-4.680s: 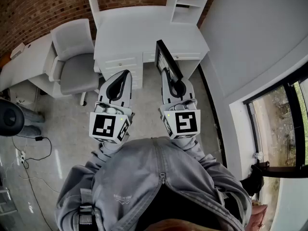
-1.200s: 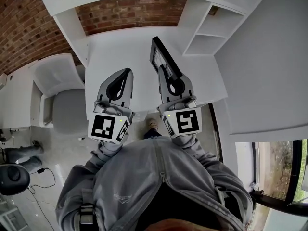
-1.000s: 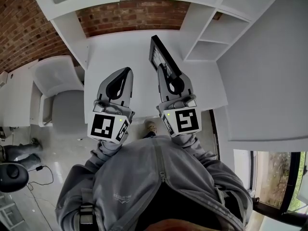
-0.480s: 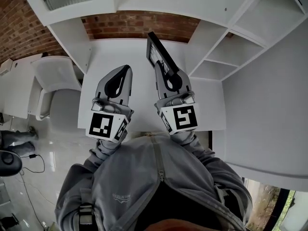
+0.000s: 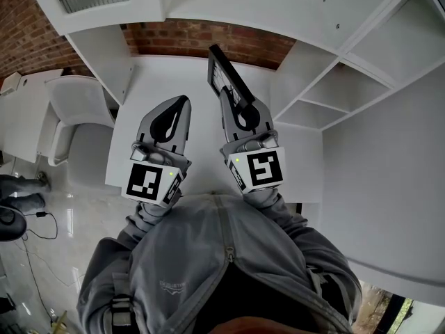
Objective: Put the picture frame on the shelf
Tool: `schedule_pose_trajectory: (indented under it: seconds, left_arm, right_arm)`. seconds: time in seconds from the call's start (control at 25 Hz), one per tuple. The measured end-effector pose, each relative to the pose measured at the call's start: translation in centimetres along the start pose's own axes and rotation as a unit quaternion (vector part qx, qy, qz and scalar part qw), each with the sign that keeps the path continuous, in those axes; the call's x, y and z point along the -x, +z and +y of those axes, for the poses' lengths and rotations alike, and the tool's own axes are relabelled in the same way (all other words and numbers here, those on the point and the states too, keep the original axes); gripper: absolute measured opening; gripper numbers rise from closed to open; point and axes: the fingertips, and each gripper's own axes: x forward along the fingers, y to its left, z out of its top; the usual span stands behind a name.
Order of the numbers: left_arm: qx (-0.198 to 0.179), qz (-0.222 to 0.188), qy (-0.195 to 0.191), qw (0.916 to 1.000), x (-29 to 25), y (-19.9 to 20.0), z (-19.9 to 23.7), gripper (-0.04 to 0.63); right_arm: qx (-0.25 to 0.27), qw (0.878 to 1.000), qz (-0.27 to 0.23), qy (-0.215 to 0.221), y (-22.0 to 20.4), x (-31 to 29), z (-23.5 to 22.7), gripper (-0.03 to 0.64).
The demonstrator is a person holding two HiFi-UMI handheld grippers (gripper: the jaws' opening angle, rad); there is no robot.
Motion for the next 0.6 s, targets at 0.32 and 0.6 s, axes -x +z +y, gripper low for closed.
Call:
schedule_pose_trajectory:
  seconds: [0.32,0.6]
  left_arm:
    - [-0.007,-0.005,-0.023,0.9997,-1.4,0.7,1.2,0.008]
    - [-0.026,-0.015,-0.048,0.9984,-2.0,1.8,2.3,0.008]
  right_arm:
    - [0.015,1.000,-0.007,-0.002,1.5,-2.1,-0.7,0.033]
    - [0.016,1.000,-0.010,0.012,3.2,-4.2,-0.7,0.032]
